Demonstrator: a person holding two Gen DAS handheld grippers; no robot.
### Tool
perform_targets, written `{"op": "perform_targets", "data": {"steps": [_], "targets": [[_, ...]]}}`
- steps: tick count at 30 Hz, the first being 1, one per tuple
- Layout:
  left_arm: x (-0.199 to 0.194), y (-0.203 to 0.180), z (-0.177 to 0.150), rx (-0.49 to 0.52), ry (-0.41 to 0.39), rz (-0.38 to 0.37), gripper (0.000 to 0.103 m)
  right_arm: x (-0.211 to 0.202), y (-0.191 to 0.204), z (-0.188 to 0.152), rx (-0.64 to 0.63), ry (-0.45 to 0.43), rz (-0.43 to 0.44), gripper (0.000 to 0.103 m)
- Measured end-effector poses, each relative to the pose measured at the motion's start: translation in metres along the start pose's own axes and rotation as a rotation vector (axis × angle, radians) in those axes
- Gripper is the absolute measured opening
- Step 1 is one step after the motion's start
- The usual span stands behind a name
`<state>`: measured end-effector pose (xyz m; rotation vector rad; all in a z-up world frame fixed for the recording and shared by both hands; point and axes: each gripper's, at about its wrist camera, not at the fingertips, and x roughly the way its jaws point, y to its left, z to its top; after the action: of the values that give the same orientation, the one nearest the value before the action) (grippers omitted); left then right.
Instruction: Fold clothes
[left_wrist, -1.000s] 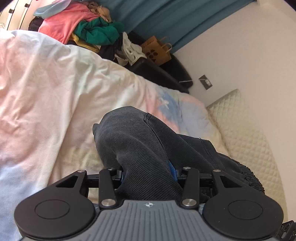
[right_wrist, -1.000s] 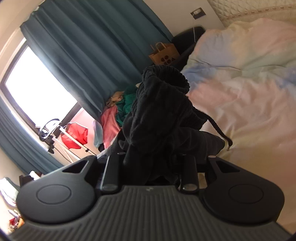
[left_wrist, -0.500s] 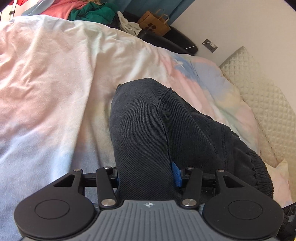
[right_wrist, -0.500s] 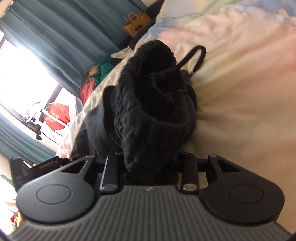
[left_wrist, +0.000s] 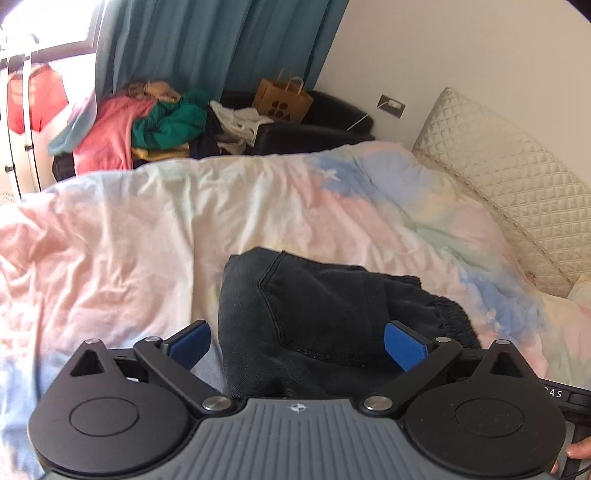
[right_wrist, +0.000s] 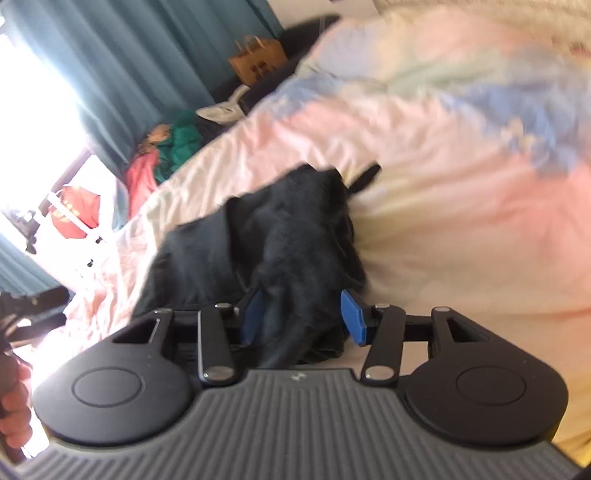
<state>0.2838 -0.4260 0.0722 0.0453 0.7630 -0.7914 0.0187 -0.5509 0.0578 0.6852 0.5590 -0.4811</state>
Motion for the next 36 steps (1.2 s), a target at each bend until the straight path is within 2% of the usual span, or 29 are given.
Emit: {"op": "perform_targets", "data": {"steps": [4,6,7,14,18,22,27,36], "targets": [[-0.073,-0.032,-0.003,0.043,-0.053,-0.006,0.103,-0.058,0.029,0.002,-0.091,-0.074,0.019,0.074],[-0.107,-0.048,-0.011,0.08,-0.094,-0.008,0.103,-0.088,0.044,0.0,-0.137,-0.111,0.03,0.076],[-0.123,-0.054,-0.017,0.098,-0.111,-0.009,0.103,-0.102,0.052,-0.003,-0.157,-0.128,0.037,0.085],[-0.216,-0.08,-0.068,0.146,-0.181,0.006,0.103,-0.189,0.093,-0.036,-0.262,-0.217,0.08,0.083],[-0.253,-0.08,-0.102,0.158,-0.241,0.03,0.103,-0.219,0.1,-0.065,-0.269,-0.252,0.093,0.083],[-0.282,-0.073,-0.141,0.125,-0.318,0.02,0.103,-0.233,0.1,-0.1,-0.278,-0.284,0.105,0.083],[-0.297,-0.071,-0.182,0.137,-0.352,0.006,0.103,-0.237,0.104,-0.142,-0.323,-0.342,0.069,0.083],[-0.288,-0.052,-0.216,0.163,-0.363,0.083,0.103,-0.205,0.104,-0.183,-0.372,-0.385,0.018,0.083]]}}
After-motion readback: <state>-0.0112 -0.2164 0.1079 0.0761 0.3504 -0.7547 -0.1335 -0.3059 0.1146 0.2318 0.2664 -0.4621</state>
